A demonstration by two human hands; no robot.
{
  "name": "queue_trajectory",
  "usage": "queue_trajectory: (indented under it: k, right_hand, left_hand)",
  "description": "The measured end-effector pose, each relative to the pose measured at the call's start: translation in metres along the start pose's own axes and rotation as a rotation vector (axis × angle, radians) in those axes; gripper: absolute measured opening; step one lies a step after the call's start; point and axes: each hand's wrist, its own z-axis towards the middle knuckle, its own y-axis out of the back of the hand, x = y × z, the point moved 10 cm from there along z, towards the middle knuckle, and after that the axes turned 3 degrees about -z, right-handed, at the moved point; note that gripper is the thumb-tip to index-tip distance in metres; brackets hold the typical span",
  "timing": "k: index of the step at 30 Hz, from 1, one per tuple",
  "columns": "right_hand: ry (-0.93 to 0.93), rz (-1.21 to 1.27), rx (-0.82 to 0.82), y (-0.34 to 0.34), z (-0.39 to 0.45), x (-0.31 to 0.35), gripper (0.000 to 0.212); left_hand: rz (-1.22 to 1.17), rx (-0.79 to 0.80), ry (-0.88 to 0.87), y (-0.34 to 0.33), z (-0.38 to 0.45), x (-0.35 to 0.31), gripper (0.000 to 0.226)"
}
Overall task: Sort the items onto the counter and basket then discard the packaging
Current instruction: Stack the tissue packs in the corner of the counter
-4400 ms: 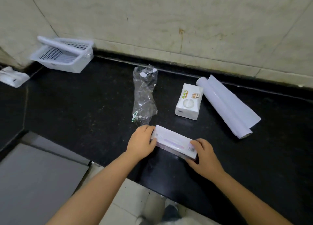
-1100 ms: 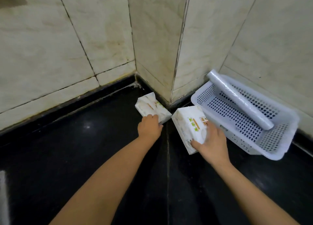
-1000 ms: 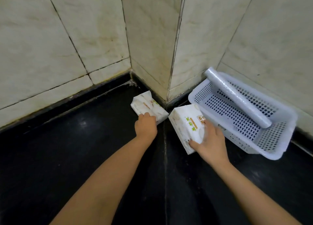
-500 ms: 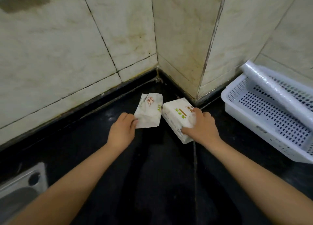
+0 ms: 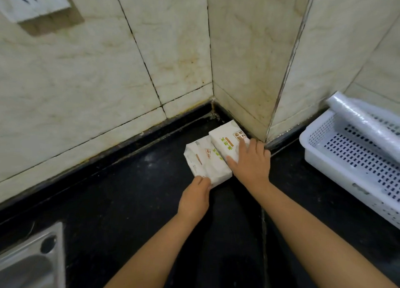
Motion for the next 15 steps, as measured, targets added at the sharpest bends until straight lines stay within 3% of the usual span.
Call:
queue_trajectory:
  k: [7,15]
  right_hand:
    - [0.073,0.18,0.158,-0.003,-0.007,-0.002,0.064]
    - [0.078,0.066,0.164,0.052,-0.071,-0.035,0.049]
  left_hand:
    - [0.038,0.112,0.034,-0.007,0.007,-0.011,0.02]
    - [0.323,0.096,-0.011,0.028,-0.028,-0.052,0.028]
